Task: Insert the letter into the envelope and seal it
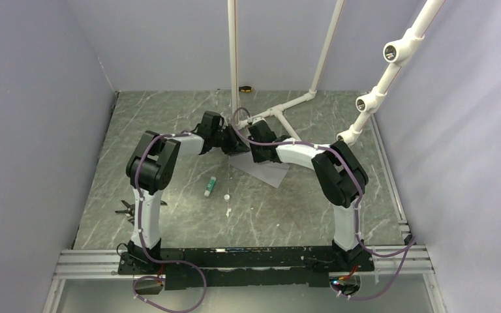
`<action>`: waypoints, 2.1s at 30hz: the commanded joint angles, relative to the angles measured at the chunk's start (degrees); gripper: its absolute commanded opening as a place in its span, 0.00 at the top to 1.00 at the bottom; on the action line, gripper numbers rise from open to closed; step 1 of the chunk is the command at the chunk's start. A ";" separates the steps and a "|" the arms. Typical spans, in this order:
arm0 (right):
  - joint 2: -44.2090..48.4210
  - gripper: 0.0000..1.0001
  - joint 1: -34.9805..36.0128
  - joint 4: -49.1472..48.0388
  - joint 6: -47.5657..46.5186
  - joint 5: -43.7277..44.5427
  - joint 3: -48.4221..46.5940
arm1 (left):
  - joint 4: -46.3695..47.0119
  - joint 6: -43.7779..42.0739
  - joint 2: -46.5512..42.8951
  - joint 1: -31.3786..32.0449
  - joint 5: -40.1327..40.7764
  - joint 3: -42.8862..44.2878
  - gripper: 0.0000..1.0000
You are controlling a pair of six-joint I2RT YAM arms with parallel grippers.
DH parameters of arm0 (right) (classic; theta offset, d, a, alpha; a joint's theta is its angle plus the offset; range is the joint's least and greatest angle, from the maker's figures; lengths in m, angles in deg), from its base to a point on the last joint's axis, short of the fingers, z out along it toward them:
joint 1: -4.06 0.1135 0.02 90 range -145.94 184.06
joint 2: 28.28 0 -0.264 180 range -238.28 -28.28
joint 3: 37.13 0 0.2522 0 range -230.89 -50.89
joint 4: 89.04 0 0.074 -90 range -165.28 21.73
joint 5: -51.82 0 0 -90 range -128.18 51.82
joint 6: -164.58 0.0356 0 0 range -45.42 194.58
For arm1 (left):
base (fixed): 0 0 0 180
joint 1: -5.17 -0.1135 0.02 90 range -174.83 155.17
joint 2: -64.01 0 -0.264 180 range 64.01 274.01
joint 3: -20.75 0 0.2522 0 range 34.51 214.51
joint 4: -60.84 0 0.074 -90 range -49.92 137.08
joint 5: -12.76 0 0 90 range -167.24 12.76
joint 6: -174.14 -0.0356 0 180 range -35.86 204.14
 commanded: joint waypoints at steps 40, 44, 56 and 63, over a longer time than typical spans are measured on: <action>4.06 0.88 0.62 16.24 0.17 -1.75 -5.07 | -18.32 -2.25 6.95 3.34 8.84 2.47 0.97; 1.49 0.91 0.63 15.26 0.74 -1.89 -7.30 | -19.09 -3.65 6.86 3.34 9.26 2.01 0.97; -4.93 0.93 0.64 17.74 1.06 -1.64 -9.82 | -18.66 -3.47 7.57 3.25 7.77 1.68 0.97; -5.44 0.94 0.90 20.04 0.78 -2.06 -6.60 | -18.47 -2.94 8.01 2.90 7.24 1.82 0.97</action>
